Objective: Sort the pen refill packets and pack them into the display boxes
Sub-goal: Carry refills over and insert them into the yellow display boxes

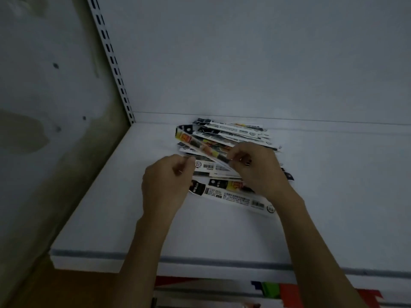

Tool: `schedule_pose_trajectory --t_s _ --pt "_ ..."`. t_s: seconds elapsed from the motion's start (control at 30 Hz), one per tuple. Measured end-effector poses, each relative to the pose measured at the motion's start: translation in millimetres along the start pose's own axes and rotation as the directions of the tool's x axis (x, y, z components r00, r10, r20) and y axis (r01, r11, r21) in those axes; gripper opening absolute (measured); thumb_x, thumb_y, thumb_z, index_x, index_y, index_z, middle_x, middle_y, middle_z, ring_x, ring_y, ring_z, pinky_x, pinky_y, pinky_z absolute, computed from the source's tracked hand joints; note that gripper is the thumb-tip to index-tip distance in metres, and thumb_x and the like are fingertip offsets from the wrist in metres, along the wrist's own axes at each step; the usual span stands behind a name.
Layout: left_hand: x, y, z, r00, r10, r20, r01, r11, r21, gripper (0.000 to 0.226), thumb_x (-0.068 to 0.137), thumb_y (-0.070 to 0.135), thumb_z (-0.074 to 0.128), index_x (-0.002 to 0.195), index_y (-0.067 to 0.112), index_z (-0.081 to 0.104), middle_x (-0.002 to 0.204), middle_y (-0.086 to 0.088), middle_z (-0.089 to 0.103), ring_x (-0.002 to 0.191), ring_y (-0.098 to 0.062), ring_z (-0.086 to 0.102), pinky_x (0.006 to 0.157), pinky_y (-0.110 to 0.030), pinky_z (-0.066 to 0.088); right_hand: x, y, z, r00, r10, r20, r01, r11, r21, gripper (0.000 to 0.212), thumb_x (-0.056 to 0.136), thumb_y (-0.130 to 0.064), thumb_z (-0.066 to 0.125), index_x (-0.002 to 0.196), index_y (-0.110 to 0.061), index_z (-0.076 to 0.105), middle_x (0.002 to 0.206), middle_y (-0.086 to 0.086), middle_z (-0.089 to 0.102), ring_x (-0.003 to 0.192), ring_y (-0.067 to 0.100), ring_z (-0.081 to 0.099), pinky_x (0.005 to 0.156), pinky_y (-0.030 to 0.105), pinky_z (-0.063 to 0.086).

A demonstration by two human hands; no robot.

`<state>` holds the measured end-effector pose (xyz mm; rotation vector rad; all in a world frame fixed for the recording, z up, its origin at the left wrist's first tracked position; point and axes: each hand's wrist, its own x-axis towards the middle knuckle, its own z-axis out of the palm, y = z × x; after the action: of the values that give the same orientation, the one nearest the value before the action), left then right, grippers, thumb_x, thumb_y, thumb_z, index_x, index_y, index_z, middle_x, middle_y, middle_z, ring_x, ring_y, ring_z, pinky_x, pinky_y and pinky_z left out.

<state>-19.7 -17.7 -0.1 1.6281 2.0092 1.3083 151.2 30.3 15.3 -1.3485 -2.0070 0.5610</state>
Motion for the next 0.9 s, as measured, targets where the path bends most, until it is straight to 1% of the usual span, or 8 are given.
schedule_pose_trajectory --t_s 0.1,0.2,0.33,0.47,0.57,0.7,0.83,0.9 --pt "5 8 8 0.979 -0.137 0.15 0.161 0.973 -0.165 0.033 0.09 0.045 0.048 0.082 0.017 0.064 0.077 0.006 0.065 0.071 -0.005 0.059 0.053 -0.007 0.038 -9 -11 7 0.998 -0.005 0.059 0.001 0.997 0.081 0.017 0.079 -0.005 0.067 0.079 -0.022 0.063 0.075 -0.01 0.061 0.07 0.004 0.057 0.064 0.012 0.044" --pt "8 14 15 0.984 -0.119 0.136 0.16 0.923 -0.35 0.02 0.094 0.028 0.048 0.078 0.019 0.056 0.071 0.005 0.064 0.061 -0.006 0.061 0.053 -0.013 0.044 -20 -18 15 0.97 -0.064 0.234 0.043 0.995 0.092 0.011 0.078 -0.007 0.068 0.081 -0.017 0.069 0.077 -0.008 0.065 0.068 0.004 0.059 0.065 0.011 0.046" --pt "10 7 8 0.976 -0.121 0.179 0.187 0.889 -0.418 0.018 0.094 0.023 0.049 0.077 0.018 0.053 0.06 0.005 0.054 0.041 -0.001 0.047 0.04 -0.019 0.04 -16 8 7 0.995 0.082 0.063 -0.063 0.965 -0.255 0.029 0.082 -0.014 0.065 0.11 -0.018 0.065 0.11 -0.001 0.06 0.086 0.012 0.053 0.08 0.029 0.047" --pt "11 2 4 0.954 -0.104 0.282 0.212 0.898 -0.385 0.019 0.09 0.034 0.054 0.081 0.018 0.054 0.064 0.0 0.052 0.048 -0.011 0.043 0.047 -0.026 0.036 -10 15 4 0.991 0.12 0.066 -0.093 0.943 -0.318 0.03 0.082 -0.015 0.066 0.111 -0.02 0.066 0.111 -0.002 0.058 0.1 0.018 0.055 0.085 0.033 0.047" --pt "13 6 1 0.966 -0.052 0.252 0.136 0.935 -0.328 0.028 0.094 0.032 0.048 0.089 0.005 0.053 0.064 -0.004 0.054 0.051 -0.012 0.049 0.051 -0.029 0.043 -8 9 2 0.999 0.049 0.005 -0.044 0.938 -0.344 0.023 0.08 -0.013 0.067 0.102 -0.021 0.071 0.106 -0.003 0.061 0.095 0.016 0.056 0.076 0.026 0.044" --pt "15 9 -5 0.985 0.025 0.173 0.019 0.968 -0.251 0.024 0.097 0.028 0.041 0.088 0.01 0.055 0.075 -0.001 0.063 0.064 -0.006 0.059 0.055 -0.023 0.047 -7 -2 4 0.982 -0.171 -0.075 0.147 0.956 -0.252 0.019 0.074 -0.007 0.073 0.089 -0.018 0.074 0.093 0.003 0.063 0.082 0.02 0.059 0.066 0.033 0.05" --pt "13 12 -2 0.947 0.02 0.32 0.048 0.978 -0.202 0.032 0.098 0.031 0.036 0.093 0.009 0.059 0.084 -0.012 0.067 0.069 -0.023 0.064 0.064 -0.036 0.052 -4 -17 15 0.92 -0.381 -0.091 0.351 0.906 -0.237 0.019 0.065 -0.004 0.075 0.08 -0.015 0.074 0.081 0.004 0.061 0.076 0.024 0.058 0.059 0.028 0.043" --pt "10 16 -1 0.89 -0.027 0.454 0.153 0.958 -0.244 0.034 0.099 0.033 0.032 0.094 0.013 0.059 0.077 -0.01 0.067 0.052 -0.012 0.062 0.051 -0.025 0.052 -3 -20 21 0.902 -0.418 -0.107 0.387 0.894 -0.227 0.019 0.065 0.001 0.072 0.079 -0.011 0.073 0.08 0.005 0.062 0.077 0.025 0.058 0.059 0.028 0.043"
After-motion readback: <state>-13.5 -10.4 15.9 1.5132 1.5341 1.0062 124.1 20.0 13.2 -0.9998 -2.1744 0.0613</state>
